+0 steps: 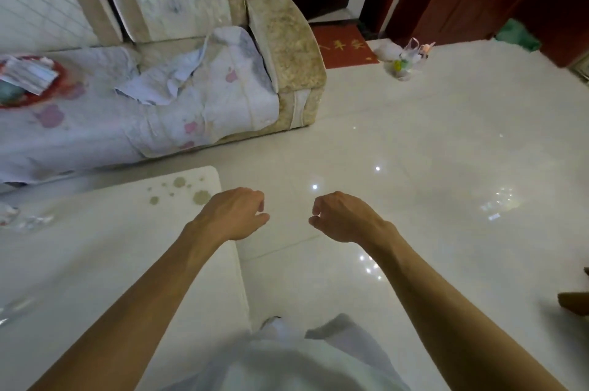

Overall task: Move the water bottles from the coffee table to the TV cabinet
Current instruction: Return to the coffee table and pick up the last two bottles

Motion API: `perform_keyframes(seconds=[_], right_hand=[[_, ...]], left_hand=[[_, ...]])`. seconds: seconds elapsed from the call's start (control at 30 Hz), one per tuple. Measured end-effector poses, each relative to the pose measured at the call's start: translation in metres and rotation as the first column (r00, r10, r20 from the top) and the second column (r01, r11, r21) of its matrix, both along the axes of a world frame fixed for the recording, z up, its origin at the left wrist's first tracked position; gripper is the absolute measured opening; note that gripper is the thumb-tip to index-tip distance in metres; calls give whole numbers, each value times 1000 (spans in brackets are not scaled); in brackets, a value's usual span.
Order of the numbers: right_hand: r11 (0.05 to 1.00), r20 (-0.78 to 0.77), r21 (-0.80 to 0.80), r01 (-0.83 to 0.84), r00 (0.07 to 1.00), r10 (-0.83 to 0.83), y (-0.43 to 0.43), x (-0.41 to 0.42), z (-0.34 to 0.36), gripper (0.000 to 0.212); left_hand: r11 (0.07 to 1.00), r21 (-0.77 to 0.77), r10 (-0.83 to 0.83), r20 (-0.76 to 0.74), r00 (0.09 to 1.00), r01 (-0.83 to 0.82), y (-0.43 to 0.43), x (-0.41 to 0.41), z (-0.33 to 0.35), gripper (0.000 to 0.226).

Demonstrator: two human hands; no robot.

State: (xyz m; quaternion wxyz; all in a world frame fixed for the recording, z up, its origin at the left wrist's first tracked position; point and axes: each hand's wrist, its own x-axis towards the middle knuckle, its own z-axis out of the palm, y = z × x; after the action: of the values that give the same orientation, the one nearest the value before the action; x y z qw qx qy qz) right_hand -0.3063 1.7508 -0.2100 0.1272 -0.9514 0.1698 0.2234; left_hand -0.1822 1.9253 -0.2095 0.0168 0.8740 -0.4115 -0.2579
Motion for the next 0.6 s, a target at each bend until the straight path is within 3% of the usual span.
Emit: perform_keyframes(seconds=[0.3,0.6], right_hand=[[973,21,15,-229,973,229,-65,103,-17,38],[886,75,-12,-463,883,463,-167,223,-1,38]], left_hand=[[982,33,184,5,983,-184,-44,54,-5,37],[912,32,408,8,913,-409,-137,124,10,36]])
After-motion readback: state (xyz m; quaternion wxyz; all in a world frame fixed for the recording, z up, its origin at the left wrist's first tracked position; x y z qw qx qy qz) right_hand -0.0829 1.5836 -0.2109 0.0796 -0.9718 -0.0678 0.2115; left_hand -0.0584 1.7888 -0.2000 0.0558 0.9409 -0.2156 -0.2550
